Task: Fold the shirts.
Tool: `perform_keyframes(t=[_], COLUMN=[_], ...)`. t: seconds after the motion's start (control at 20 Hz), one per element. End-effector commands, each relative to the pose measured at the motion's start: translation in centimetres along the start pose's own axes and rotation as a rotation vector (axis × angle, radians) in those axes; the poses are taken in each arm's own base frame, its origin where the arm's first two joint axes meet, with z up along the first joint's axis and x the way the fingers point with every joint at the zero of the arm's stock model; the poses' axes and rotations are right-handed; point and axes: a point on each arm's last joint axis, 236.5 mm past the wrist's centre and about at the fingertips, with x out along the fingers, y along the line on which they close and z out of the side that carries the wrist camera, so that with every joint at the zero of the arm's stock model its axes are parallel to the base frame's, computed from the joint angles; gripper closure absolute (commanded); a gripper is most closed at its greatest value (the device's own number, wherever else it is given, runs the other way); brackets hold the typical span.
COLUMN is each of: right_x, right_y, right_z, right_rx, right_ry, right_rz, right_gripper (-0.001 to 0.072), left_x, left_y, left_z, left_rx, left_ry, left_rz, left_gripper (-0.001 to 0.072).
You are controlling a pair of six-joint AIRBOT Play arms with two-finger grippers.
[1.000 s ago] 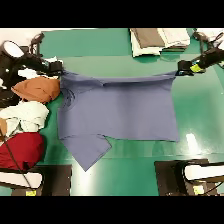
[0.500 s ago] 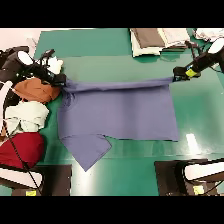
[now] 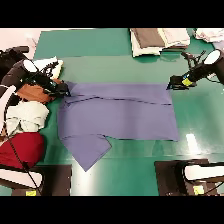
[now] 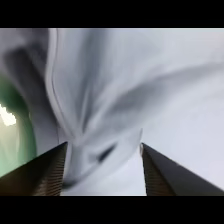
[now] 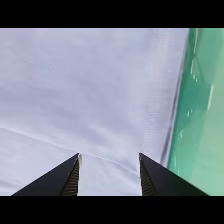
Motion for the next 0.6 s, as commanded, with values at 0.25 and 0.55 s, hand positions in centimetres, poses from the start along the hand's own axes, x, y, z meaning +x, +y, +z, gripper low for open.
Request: perform_keyframes(t=[0.25,0.55], right_x=[-6.9,-7.2], right_y=[2.8,3.0], right_z=[-4.1,-5.6], right_rx=[-0.046,-0.043], right_ry=[-0.121,-0.163], right_rz=[0.008,0.005], right_gripper=[0.0286,0.0286], left_x=[-2.2,0.8], left_y=[0.2,-2.0], left_z=[-15.8,-26.4], left_rx=[-0.157,-0.304], left_ry=[0.102,0.146], left_rz=[0.085,-0.015], left_gripper=[0.0168,0.0168])
